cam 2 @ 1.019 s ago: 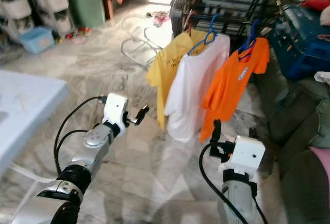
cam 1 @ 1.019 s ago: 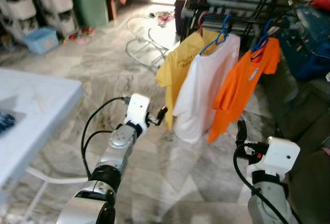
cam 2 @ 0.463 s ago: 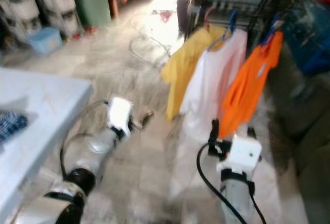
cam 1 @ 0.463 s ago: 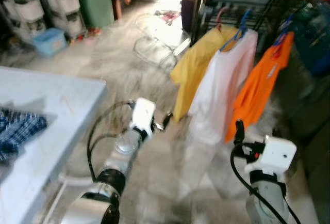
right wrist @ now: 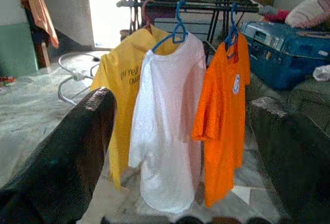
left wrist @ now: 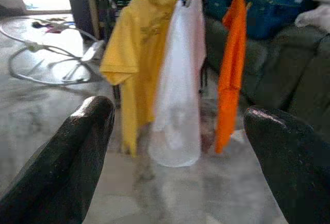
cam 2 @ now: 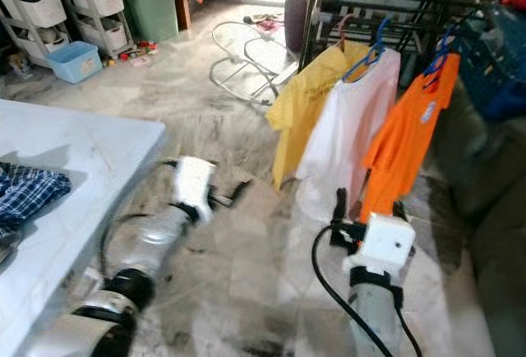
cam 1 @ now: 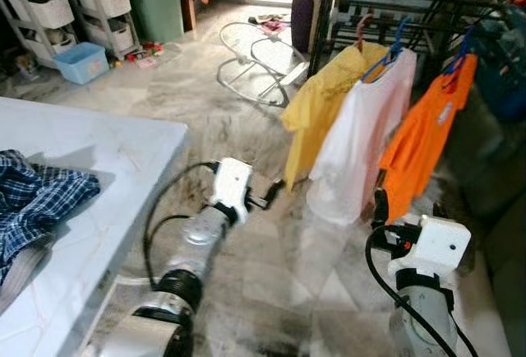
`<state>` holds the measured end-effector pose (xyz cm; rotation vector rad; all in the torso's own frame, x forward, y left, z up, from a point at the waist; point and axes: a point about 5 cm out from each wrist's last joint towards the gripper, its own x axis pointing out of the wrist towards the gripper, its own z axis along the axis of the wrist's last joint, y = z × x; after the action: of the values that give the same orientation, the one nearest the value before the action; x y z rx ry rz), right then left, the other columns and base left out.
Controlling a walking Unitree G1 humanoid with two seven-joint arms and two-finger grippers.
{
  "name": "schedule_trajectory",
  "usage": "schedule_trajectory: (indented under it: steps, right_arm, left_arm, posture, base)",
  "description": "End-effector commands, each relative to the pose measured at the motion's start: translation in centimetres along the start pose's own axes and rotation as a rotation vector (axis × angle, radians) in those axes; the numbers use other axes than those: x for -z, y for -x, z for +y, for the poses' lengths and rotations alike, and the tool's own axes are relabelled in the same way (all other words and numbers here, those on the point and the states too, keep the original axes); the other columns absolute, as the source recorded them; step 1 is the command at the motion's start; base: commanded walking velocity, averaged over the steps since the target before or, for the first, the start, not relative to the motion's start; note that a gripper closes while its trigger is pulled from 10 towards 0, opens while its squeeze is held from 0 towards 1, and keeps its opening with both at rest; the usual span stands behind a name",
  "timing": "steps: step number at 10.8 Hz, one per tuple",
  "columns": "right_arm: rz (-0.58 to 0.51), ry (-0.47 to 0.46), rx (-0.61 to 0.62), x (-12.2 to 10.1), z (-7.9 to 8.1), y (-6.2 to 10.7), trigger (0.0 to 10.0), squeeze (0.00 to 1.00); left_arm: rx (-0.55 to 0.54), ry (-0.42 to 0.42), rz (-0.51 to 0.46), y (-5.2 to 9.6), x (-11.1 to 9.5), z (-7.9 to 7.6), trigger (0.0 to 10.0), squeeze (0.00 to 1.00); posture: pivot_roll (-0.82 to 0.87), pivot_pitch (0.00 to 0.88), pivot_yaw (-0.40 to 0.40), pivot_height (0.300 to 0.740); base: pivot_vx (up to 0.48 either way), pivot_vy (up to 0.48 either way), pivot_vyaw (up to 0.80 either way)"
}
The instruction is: Hang hanger
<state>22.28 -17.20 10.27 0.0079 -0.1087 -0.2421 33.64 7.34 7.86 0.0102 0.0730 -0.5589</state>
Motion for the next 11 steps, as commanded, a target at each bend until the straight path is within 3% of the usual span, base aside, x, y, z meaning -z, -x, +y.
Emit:
schedule_trajectory:
  steps: [1, 6, 9, 11]
  right_arm:
    - [-0.005, 0.001, -0.017, -0.3, 0.2, 0.1, 10.0, 0.00]
    - [-0.019, 0.033, -0.027, -0.6, -0.1, -0.1, 10.0, 0.00]
    - [0.007, 0.005, -0.008, -0.3, 0.3, 0.0, 10.0, 0.00]
    - [0.014, -0.003, -0.016, 0.0, 0.7, 0.2, 10.0, 0.00]
  left_arm:
    - [-0.007, 0.013, 0.016, 0.4, 0.4, 0.6, 10.0, 0.00]
    - [0.036, 0.046, -0.003, 0.1, 0.4, -0.4, 10.0, 0.00]
    - [0.065, 0.043, 0.006, 0.2, 0.6, -0.7, 10.0, 0.00]
    - [0.078, 0.036, 0.010, 0.2, 0.7, -0.8, 10.0, 0.00]
  posture:
    - [-0.09, 0.000, -0.020, 0.740]
    - [-0.10, 0.000, -0.030, 0.740]
    - [-0.10, 0.000, -0.022, 0.740]
    - [-0.10, 0.000, -0.018, 0.740]
  base:
    - [0.405, 0.000, 0.00]
    - [0.474, 0.000, 0.16]
    - [0.480, 0.000, 0.00]
    - [0.480, 0.000, -0.80]
